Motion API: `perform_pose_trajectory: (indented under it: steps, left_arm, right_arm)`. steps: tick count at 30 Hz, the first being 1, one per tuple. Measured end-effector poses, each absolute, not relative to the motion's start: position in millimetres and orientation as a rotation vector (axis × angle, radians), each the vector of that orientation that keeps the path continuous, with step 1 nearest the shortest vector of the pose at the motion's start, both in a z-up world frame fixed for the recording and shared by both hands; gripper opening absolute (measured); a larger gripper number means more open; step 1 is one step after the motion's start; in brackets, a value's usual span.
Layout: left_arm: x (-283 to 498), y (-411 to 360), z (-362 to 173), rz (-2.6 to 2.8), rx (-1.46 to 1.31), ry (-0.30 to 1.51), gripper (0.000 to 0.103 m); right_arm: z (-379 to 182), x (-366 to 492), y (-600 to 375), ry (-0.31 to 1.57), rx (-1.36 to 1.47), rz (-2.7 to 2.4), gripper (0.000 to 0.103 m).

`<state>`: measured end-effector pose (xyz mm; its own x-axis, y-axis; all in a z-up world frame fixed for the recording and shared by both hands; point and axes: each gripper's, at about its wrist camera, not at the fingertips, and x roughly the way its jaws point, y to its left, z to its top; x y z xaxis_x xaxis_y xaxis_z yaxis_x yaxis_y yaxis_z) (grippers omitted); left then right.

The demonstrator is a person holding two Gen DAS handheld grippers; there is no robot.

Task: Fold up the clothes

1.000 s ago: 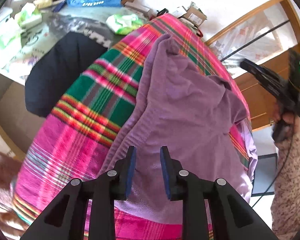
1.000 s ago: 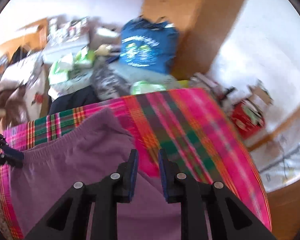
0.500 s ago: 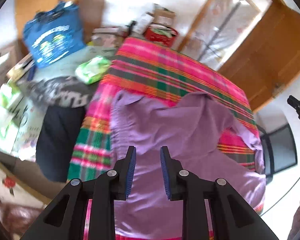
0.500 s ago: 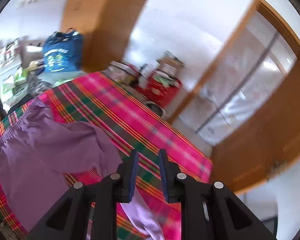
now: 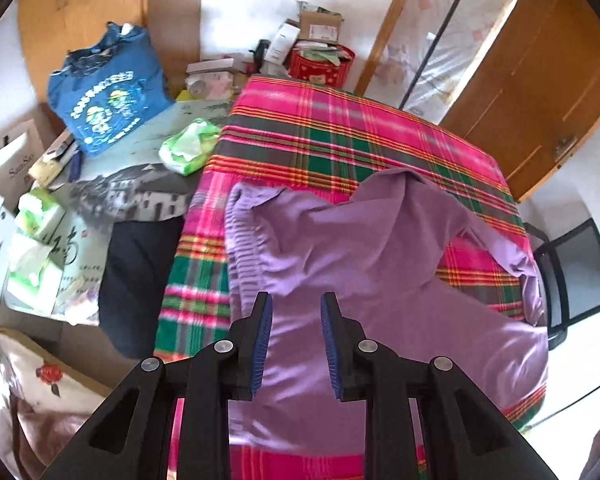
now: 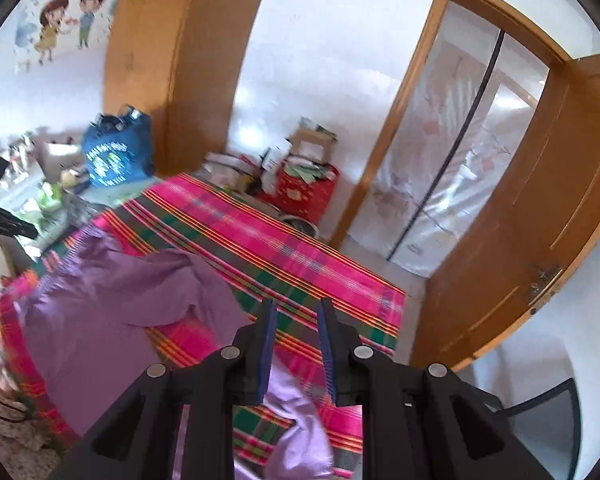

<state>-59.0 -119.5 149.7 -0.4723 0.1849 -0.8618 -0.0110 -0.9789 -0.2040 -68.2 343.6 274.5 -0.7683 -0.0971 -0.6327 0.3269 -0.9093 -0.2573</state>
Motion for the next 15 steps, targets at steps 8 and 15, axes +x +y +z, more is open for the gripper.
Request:
perform_pose_trajectory:
  steps: [8,15]
  left_arm:
    - [13,-129,153,2.626,-1.533,-0.281,0.026]
    - [28,-115,165,2.655,-1.483,-0.197,0.026]
  right_arm:
    - [270,-8,338,0.438,0.869,-2.688,0.023]
    - [260,3,329,0.446,0.915,-2.681,0.024]
